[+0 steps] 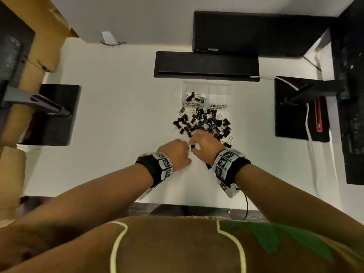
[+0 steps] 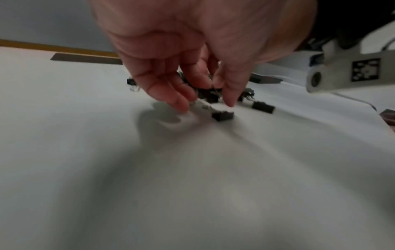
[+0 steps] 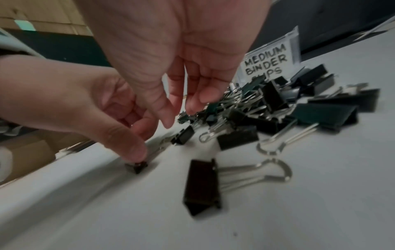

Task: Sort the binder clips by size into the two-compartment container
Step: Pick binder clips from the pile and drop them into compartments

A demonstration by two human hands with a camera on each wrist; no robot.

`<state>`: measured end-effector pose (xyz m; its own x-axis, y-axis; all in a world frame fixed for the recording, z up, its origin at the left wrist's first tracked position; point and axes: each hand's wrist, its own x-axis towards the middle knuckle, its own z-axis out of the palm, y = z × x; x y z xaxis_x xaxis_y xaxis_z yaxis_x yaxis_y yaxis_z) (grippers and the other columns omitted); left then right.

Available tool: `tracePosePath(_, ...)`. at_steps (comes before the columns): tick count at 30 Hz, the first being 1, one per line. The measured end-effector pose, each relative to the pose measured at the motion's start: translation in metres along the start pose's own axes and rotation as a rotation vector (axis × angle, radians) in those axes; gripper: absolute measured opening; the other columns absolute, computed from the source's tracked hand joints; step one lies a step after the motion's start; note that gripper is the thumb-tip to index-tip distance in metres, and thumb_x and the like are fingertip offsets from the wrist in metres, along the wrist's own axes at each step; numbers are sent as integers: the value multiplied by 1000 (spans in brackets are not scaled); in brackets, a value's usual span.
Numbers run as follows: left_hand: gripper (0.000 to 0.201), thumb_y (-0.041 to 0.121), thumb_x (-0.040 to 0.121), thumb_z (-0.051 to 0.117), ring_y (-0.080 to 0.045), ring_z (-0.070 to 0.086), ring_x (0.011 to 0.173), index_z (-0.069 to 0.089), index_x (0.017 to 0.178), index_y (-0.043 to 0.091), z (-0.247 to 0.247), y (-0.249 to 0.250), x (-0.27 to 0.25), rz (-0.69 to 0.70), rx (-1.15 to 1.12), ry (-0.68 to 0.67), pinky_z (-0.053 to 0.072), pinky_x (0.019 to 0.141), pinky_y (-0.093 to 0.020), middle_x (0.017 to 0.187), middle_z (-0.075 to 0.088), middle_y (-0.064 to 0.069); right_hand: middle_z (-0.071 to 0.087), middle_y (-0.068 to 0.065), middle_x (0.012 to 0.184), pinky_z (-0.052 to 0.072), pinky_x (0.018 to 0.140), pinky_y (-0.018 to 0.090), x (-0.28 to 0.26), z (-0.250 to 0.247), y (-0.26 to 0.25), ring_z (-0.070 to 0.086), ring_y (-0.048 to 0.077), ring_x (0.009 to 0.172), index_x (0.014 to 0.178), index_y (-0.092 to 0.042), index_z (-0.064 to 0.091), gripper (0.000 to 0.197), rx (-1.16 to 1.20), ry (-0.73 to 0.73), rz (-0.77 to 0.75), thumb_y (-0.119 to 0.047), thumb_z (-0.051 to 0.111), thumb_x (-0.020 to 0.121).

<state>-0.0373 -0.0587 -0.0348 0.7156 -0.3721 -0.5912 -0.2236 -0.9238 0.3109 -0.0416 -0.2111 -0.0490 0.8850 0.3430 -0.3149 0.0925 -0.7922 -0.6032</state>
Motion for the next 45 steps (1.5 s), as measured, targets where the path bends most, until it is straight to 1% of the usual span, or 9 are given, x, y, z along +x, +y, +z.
tracePosePath(3, 44, 41, 84, 58, -27, 57, 98, 47, 115, 11, 15, -4, -4, 0, -21, 20, 49, 76, -36, 112, 52, -8, 52, 9, 116, 43, 86, 30, 1, 8, -4, 50, 22, 108, 110, -6, 58, 24, -55, -63, 3, -7, 56, 86)
tracePosePath(9, 17, 17, 85, 51, -30, 58, 91, 47, 100, 9, 12, -5, -3, 35, -176, 147, 50, 71, -37, 102, 57, -10, 53, 3, 105, 45, 82, 26, -2, 6, 3, 55, 17, 93, 109, -12, 61, 27, 40, 17, 136, -13, 62, 82)
tracePosePath(12, 29, 14, 81, 58, -30, 57, 96, 48, 107, 8, 9, -12, -1, -10, -195, 98, 49, 78, -37, 110, 54, -11, 60, 0, 93, 52, 73, 25, -7, -8, 5, 58, 12, 78, 103, -13, 65, 20, 351, 120, 314, -19, 62, 84)
tracePosePath(18, 23, 6, 82, 55, -28, 57, 98, 58, 105, 9, 3, -22, 11, 0, -213, 87, 49, 86, -32, 116, 50, -12, 64, 20, 93, 57, 68, 38, -12, -36, 13, 62, 25, 61, 80, -3, 66, 21, 1078, 184, 598, -3, 47, 91)
tracePosePath(21, 16, 5, 84, 53, -26, 56, 90, 57, 99, 7, -8, -19, 16, 16, -262, 179, 46, 78, -30, 112, 51, -13, 67, 11, 80, 49, 51, 27, -16, -39, 23, 61, 12, 50, 78, -6, 66, 27, 668, 134, 509, -12, 46, 94)
tracePosePath(25, 15, 10, 91, 45, -27, 56, 84, 53, 103, 6, -26, -14, 23, -30, -290, 294, 45, 74, -33, 97, 60, -11, 62, 11, 98, 51, 76, 31, -18, -38, 23, 62, 24, 85, 91, -4, 67, 27, 22, 90, 318, -19, 44, 93)
tracePosePath(32, 19, 19, 96, 36, -22, 48, 68, 44, 105, 4, -26, -15, 34, -99, -294, 318, 35, 61, -32, 73, 48, -1, 51, 7, 116, 48, 88, 34, 2, -10, 0, 52, 21, 104, 117, -8, 57, 31, -50, 26, 70, -3, 51, 87)
tracePosePath(40, 27, 20, 91, 49, -30, 54, 101, 48, 116, 11, -20, -22, 39, -31, -177, 250, 48, 82, -38, 111, 56, -13, 47, 12, 124, 48, 92, 42, 21, 10, 2, 46, 28, 115, 121, -5, 51, 35, -246, -27, 82, 3, 49, 87)
tracePosePath(45, 26, 23, 91, 52, -30, 53, 102, 49, 113, 9, -20, -24, 39, -2, -138, 255, 45, 79, -35, 111, 56, -13, 54, 8, 115, 48, 84, 35, 15, -2, 1, 53, 24, 104, 116, -9, 58, 28, -148, 22, 66, -13, 49, 90)
